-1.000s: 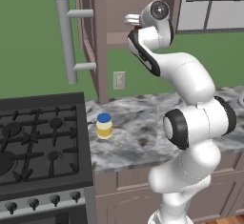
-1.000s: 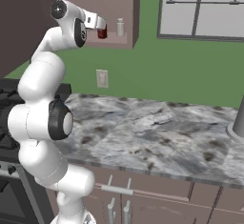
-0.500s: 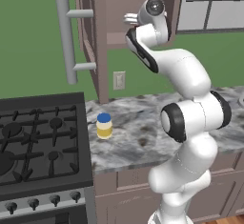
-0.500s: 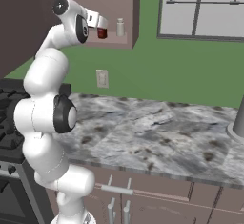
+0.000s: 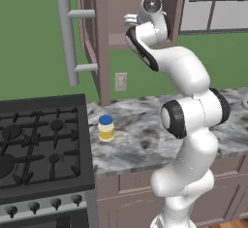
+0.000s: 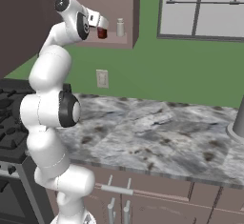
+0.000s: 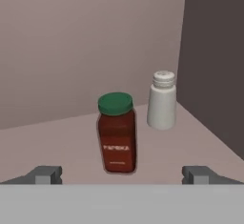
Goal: Collect the paprika, mayonnaise, and shaker from the cabinet and place them next to the stove.
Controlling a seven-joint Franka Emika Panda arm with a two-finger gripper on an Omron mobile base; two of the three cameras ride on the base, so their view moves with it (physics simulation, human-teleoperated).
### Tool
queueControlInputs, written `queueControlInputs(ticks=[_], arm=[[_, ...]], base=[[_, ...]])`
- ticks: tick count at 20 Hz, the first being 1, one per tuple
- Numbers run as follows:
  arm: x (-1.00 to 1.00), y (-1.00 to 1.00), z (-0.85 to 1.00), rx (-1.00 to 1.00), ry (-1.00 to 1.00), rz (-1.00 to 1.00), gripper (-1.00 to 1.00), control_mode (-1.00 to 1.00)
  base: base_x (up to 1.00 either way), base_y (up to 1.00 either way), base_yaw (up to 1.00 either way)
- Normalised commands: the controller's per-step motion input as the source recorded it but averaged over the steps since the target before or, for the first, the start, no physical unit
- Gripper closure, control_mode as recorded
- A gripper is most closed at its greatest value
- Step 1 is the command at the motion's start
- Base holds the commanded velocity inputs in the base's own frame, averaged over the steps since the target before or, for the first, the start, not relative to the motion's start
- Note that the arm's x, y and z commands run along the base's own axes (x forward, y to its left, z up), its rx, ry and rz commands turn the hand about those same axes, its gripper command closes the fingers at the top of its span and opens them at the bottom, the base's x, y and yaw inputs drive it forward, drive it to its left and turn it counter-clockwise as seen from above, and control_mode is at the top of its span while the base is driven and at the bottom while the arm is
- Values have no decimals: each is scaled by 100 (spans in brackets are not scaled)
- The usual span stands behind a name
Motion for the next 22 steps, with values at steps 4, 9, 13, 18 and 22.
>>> queueControlInputs(ticks=[4,9,13,18,22], arm=[[22,0,-2,0,5,-2,-100,-100],[23,0,-2,0,5,-1,-100,-100],[20,0,-5,0,5,-1,-100,-100],[20,0,-7,0,4,-1,-100,-100],[20,-11,-11,0,4,0,-100,-100]], base=[[0,0,0],[0,0,0],[0,0,0],[0,0,0],[0,0,0]])
